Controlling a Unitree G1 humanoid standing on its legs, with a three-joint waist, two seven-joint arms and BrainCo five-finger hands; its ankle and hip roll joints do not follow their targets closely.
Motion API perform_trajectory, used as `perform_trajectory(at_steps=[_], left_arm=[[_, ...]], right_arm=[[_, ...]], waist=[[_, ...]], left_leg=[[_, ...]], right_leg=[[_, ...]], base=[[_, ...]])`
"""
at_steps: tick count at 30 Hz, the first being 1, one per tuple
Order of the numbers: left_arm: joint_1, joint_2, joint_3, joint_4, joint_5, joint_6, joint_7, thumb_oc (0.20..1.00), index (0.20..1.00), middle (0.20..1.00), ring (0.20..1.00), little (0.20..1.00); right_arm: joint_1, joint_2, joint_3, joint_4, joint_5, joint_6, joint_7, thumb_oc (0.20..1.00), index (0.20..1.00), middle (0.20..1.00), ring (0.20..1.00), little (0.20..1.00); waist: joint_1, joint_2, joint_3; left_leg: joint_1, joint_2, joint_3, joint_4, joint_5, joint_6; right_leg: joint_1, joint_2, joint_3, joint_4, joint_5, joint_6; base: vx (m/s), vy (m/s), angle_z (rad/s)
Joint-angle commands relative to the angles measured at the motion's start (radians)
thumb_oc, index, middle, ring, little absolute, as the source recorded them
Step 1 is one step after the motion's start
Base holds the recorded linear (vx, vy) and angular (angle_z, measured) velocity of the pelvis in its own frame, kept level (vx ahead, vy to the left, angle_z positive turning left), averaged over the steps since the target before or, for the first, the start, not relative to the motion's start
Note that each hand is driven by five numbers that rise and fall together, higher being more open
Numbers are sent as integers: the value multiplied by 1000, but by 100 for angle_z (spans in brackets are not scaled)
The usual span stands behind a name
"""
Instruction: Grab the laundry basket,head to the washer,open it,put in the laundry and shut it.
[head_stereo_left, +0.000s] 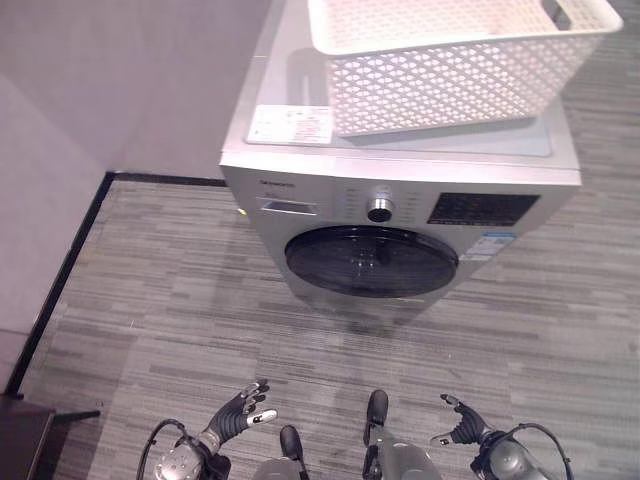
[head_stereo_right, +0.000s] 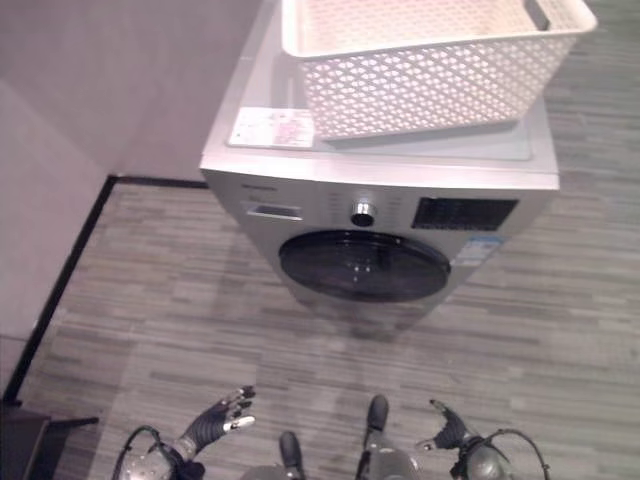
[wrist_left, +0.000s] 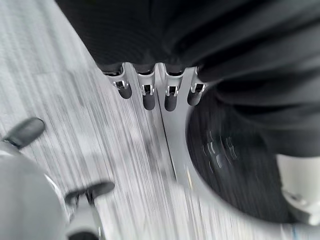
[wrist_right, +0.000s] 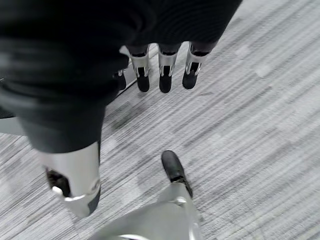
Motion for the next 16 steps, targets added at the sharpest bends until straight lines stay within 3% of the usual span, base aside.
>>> perform_trajectory(at_steps=[1,7,16], left_arm=[[-31,-13,77,137,-7,-50,91,1000,1000,1000,1000,1000],[-99,-126,255,522,28,-19,198,1000,1000,1000,1000,1000],[-103,-161,262,583,20,6,159,1000,1000,1000,1000,1000]], right_arm=[[31,33,15,56,42,-35,-14,1000,1000,1000,1000,1000],[34,104,-1,151,72,-25,-16,1000,1000,1000,1000,1000],[30,151,11,271,72,13,10,1000,1000,1000,1000,1000]], waist=[[15,-79,-32],[38,-106,-79],[48,-114,-130]], left_leg=[[-38,-13,-54,105,-63,-29],[-14,-28,-74,112,-69,-22],[31,-46,-98,88,-78,-8]], right_leg=[[50,-70,-13,14,-58,80],[98,-81,-28,10,-62,82],[154,-94,-49,11,-74,86]], base=[[-41,-2,13],[7,5,18],[36,37,9]])
